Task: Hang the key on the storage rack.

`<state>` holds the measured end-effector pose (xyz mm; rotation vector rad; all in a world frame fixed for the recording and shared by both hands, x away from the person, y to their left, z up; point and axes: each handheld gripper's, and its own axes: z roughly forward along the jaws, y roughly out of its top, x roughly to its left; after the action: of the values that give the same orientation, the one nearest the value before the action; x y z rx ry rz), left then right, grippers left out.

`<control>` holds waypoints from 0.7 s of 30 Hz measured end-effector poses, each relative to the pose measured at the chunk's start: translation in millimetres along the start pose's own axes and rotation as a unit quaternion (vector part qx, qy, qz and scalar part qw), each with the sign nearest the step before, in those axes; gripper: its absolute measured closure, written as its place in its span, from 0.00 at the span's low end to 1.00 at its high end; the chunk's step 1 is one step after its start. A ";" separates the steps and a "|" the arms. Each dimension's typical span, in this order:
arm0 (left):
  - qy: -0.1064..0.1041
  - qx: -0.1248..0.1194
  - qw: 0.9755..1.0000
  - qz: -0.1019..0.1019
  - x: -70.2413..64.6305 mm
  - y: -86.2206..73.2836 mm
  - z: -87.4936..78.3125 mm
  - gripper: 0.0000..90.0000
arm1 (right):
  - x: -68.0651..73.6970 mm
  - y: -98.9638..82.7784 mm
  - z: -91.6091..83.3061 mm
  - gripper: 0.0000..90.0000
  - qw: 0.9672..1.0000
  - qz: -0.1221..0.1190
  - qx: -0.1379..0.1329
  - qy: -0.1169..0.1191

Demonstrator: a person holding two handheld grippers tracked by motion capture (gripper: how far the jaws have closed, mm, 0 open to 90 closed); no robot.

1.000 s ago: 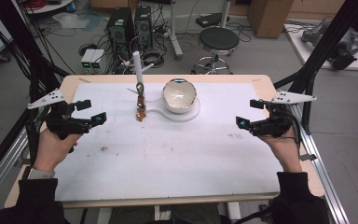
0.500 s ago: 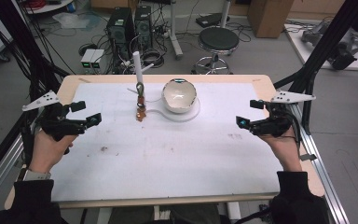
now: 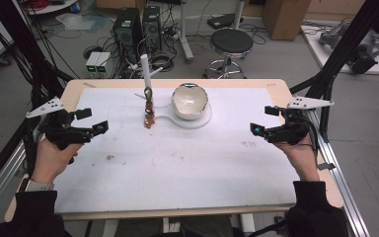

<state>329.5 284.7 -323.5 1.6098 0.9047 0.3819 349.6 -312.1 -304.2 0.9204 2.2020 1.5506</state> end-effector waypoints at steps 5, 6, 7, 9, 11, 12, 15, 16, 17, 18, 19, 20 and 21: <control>-0.001 0.004 1.000 0.001 -0.9 -0.4 1.1 0.02 | 0.3 -0.1 1.1 0.03 1.000 0.000 0.001 0.001; -0.002 0.003 1.000 0.001 -1.1 -0.5 1.5 0.02 | 0.6 -0.1 1.1 0.03 1.000 0.001 0.001 0.002; -0.001 0.003 1.000 0.001 -1.1 -0.5 1.8 0.02 | 0.7 -0.1 1.0 0.03 1.000 0.000 0.003 0.002; -0.001 0.005 1.000 0.000 -0.9 -0.8 2.5 0.02 | 0.8 -0.3 0.9 0.03 1.000 0.000 0.004 0.003; -0.001 0.006 1.000 0.000 -0.5 -1.4 2.9 0.02 | 0.6 -0.5 1.1 0.03 1.000 0.000 0.002 0.002; -0.001 0.007 1.000 -0.001 -0.4 -1.6 3.1 0.02 | 0.3 -0.5 1.2 0.03 1.000 -0.001 0.002 0.003; 0.000 0.008 1.000 -0.001 0.5 -1.9 3.3 0.02 | 0.8 -0.6 1.8 0.03 1.000 0.002 0.005 0.002; 0.000 0.008 1.000 -0.001 0.8 -1.9 3.2 0.02 | 1.0 -0.6 2.1 0.03 1.000 0.002 0.005 0.002; 0.000 0.008 1.000 -0.001 0.8 -2.0 3.0 0.02 | 0.9 -0.6 2.4 0.03 1.000 0.000 0.006 0.002; 0.001 0.007 1.000 -0.001 0.8 -2.1 3.0 0.02 | 1.0 -0.6 2.7 0.03 1.000 0.001 0.006 0.003; 0.001 0.008 1.000 -0.002 0.7 -2.2 3.0 0.02 | 0.9 -0.6 2.9 0.03 1.000 0.001 0.006 0.004; 0.001 0.009 1.000 -0.002 0.8 -2.3 3.0 0.02 | 0.6 -0.7 3.1 0.03 1.000 0.000 0.006 0.002; 0.001 0.010 1.000 -0.002 1.2 -2.5 3.1 0.02 | 0.5 -0.8 3.3 0.03 1.000 0.000 0.006 0.002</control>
<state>331.5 283.4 -326.8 1.6270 0.9148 0.3727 350.8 -309.5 -306.1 0.9225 2.2150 1.5426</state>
